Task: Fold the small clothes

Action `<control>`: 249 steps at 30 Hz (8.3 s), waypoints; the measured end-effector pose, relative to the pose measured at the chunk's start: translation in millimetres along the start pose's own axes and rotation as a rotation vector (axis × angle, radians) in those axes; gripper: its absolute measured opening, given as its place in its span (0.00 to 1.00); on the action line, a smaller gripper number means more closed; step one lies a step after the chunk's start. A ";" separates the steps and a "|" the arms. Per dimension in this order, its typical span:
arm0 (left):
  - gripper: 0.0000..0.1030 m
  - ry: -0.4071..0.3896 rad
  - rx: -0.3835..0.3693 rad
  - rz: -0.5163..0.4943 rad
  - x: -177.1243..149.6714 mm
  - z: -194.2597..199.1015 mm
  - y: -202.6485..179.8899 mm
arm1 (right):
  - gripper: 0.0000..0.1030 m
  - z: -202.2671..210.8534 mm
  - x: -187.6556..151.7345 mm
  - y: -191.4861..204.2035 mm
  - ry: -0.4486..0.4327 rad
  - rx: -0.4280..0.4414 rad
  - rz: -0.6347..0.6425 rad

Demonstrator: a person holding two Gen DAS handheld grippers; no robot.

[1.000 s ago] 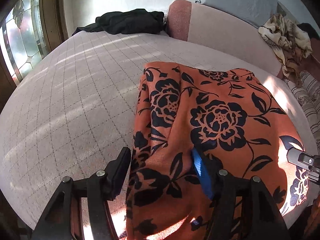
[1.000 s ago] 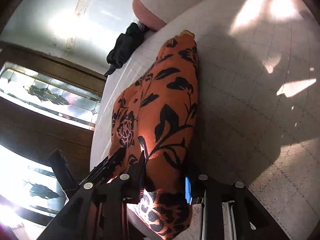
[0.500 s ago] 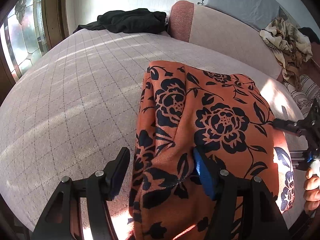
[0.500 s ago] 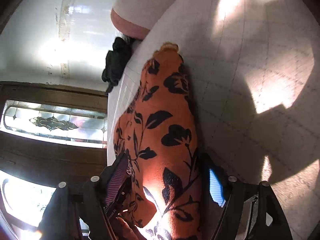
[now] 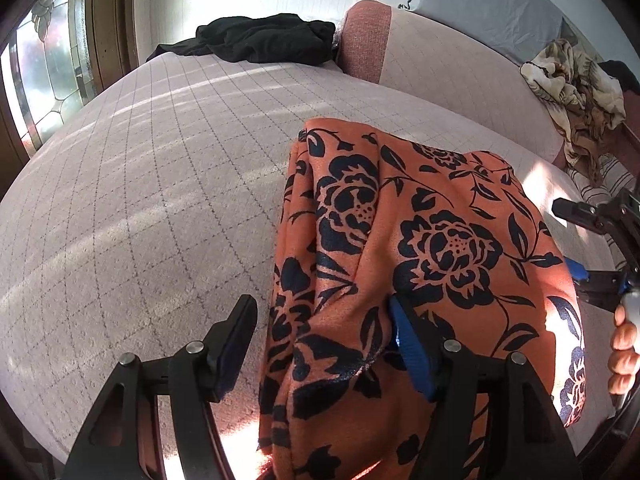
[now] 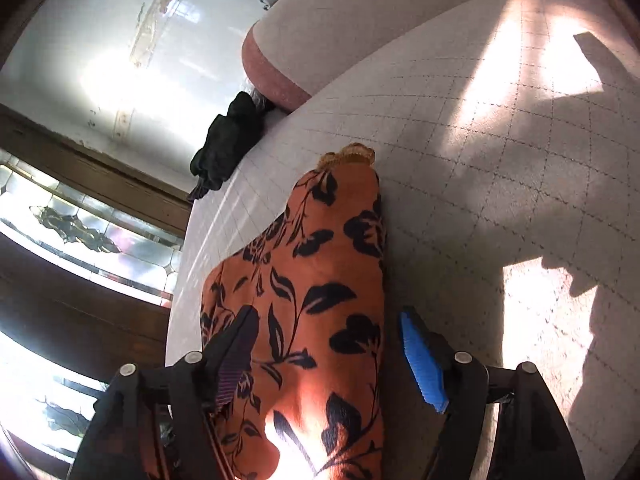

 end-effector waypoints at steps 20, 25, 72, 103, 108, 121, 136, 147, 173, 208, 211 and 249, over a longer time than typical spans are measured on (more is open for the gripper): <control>0.63 -0.085 -0.138 0.060 6.2 38.9 8.9 | 0.56 35.9 -13.1 57.2 -0.099 -0.153 0.288; 0.53 0.038 -0.216 0.144 -20.2 41.6 27.9 | 0.65 23.9 -65.0 88.6 0.026 -0.057 0.427; 0.58 0.049 -0.017 0.011 -4.7 32.0 32.3 | 0.78 -0.1 -31.9 89.2 0.059 0.007 0.284; 0.66 0.024 -0.026 0.008 -5.2 21.2 32.9 | 0.85 -60.1 18.5 38.0 0.098 -0.123 0.098; 0.66 0.016 -0.016 0.006 -5.8 22.2 32.5 | 0.84 -14.8 5.0 69.4 0.047 0.006 0.108; 0.66 -0.003 -0.016 0.002 -6.5 25.3 32.5 | 0.85 15.1 -65.2 87.7 0.069 -0.040 0.320; 0.76 -0.012 -0.202 0.107 24.4 32.9 37.9 | 0.86 44.7 -54.7 9.5 0.014 -0.129 0.146; 0.45 0.144 -0.230 0.063 31.5 -19.4 21.4 | 0.65 4.1 -53.1 -1.2 0.123 0.010 0.081; 0.73 0.010 -0.235 0.089 38.7 3.9 28.6 | 0.57 10.2 -53.6 9.3 0.058 -0.112 0.151; 0.27 0.002 -0.288 -0.130 54.7 6.0 -24.5 | 0.31 108.2 71.5 -17.7 -0.106 -0.096 0.259; 0.27 -0.010 -0.292 -0.123 61.7 15.3 -23.1 | 0.31 111.9 75.3 -13.5 -0.112 -0.084 0.271; 0.67 -0.027 -0.111 -0.173 29.3 44.9 1.5 | 0.84 107.1 72.3 -9.6 -0.181 -0.321 0.228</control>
Point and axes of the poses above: each gripper's, at about its wrist camera, not at the fingertips, and z roughly against the way its jaws point, y to its left, x to its top, the point moved 5 cm from there along -z, roughly the way its jaws point, and after that the axes turned 1 degree about z, right-handed, at the moved point
